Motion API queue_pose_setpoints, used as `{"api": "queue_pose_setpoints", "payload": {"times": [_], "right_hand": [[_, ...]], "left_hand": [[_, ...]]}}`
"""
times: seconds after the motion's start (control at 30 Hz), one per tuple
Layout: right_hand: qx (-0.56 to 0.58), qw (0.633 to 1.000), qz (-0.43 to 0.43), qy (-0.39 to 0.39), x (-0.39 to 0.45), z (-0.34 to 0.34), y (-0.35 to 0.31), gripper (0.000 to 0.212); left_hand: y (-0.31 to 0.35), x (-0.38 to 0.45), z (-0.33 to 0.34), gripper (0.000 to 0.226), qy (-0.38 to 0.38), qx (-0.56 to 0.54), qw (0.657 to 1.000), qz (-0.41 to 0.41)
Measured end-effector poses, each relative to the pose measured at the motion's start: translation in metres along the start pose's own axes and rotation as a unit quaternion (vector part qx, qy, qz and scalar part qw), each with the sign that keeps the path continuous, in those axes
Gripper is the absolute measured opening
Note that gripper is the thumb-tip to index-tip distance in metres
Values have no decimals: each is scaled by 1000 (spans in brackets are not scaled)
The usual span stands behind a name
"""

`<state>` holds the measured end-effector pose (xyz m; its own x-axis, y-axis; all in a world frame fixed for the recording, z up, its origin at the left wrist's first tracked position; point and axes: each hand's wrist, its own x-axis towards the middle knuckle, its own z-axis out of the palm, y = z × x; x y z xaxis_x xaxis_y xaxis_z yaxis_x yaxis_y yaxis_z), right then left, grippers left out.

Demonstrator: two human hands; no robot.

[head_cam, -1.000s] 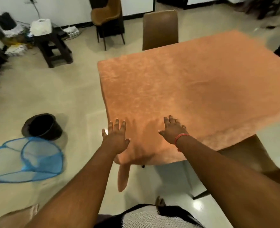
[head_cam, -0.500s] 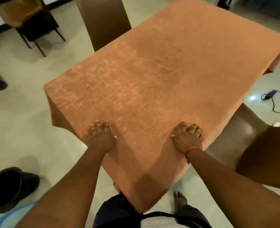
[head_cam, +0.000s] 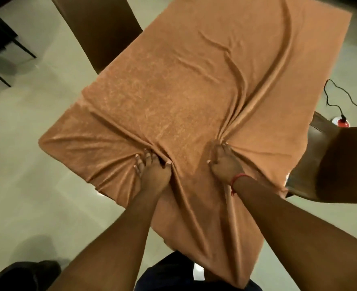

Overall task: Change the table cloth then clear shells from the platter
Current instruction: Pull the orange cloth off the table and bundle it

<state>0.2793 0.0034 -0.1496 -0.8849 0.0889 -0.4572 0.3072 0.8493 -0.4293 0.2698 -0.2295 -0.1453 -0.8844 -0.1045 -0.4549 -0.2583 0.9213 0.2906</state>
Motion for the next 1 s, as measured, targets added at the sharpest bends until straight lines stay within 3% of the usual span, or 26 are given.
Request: {"api": "queue_pose_setpoints", "payload": {"times": [0.13, 0.17, 0.23, 0.3, 0.4, 0.5, 0.6, 0.7, 0.77, 0.83, 0.9, 1.0], "right_hand": [[108, 990, -83, -49, 3, 25, -59, 80], [134, 985, -97, -48, -1, 30, -68, 75], [187, 976, -107, -29, -11, 35, -78, 73], [243, 965, -94, 6, -20, 31, -78, 73], [248, 966, -47, 54, -22, 18, -64, 69], [245, 964, -38, 98, -25, -9, -48, 57], [164, 973, -102, 126, -24, -55, -37, 50], [105, 957, -215, 166, -30, -115, -45, 31], [84, 938, -299, 152, -46, -146, -58, 18], [78, 921, -364, 115, -72, -172, -58, 15], [88, 901, -404, 133, -83, -182, -59, 23], [169, 866, -426, 199, -92, -208, -30, 30]], "left_hand": [[37, 12, -7, 50, -69, -127, 985, 97], [46, 9, -9, 45, -98, -204, 969, 97], [59, 3, -15, 37, -157, -392, 906, 34], [64, -4, -20, 34, -178, -464, 868, 11], [72, -22, -24, 38, -215, -428, 876, 61], [79, -31, -29, 39, -187, -323, 911, 178], [91, -37, -42, 59, -127, -254, 924, 258], [117, -51, -55, 81, -15, -276, 926, 259], [135, -48, -58, 90, 78, -267, 929, 244], [164, -54, -71, 77, 94, -217, 934, 267], [182, -63, -88, 29, 42, -195, 941, 274], [216, -78, -102, 18, 74, -280, 916, 277]]}}
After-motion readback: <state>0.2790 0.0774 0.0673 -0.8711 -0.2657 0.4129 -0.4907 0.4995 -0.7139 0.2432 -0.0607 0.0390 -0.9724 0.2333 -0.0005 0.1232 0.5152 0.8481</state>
